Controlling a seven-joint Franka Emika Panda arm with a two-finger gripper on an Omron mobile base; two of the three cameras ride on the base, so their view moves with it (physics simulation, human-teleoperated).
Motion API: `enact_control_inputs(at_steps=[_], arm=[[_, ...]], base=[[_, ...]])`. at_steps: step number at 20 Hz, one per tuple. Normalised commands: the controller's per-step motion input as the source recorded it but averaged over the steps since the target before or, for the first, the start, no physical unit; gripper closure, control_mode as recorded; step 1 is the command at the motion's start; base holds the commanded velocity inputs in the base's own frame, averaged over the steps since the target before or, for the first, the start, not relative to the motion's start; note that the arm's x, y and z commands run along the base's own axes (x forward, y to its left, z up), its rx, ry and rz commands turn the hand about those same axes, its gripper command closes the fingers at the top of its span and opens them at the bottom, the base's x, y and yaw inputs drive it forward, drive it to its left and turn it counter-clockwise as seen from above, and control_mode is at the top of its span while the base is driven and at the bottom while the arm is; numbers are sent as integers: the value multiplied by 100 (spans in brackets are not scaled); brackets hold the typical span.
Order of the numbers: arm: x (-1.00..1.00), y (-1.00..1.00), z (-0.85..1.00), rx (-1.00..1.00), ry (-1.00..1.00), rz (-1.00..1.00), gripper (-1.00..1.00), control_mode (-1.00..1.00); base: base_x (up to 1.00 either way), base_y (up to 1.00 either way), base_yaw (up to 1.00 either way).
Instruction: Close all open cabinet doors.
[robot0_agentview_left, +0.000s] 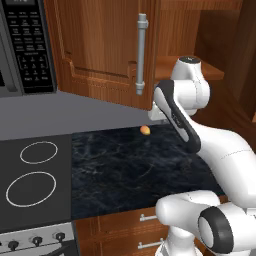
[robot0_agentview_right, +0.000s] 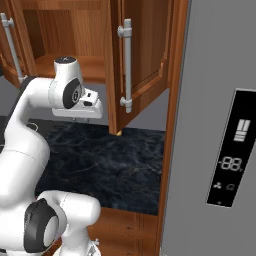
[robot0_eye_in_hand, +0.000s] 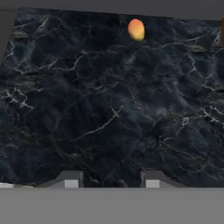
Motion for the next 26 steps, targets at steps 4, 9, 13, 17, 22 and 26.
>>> enact_control_inputs(at_steps=[4,9,13,17,22,26], arm=[[-32,0,0,-1,-16,0,-100,-100],[-40,13,3,-8,-30,0,-100,-100],[-45,12,16,-9,-35,0,-100,-100],[-49,4,14,-2,-24,0,-100,-100],[-66,-2,11,0,-20,0,-100,-100],[-81,5,29,0,-34,0,-100,-100]], base=[[0,0,0],[0,0,0],[0,0,0],[0,0,0],[0,0,0],[0,0,0]])
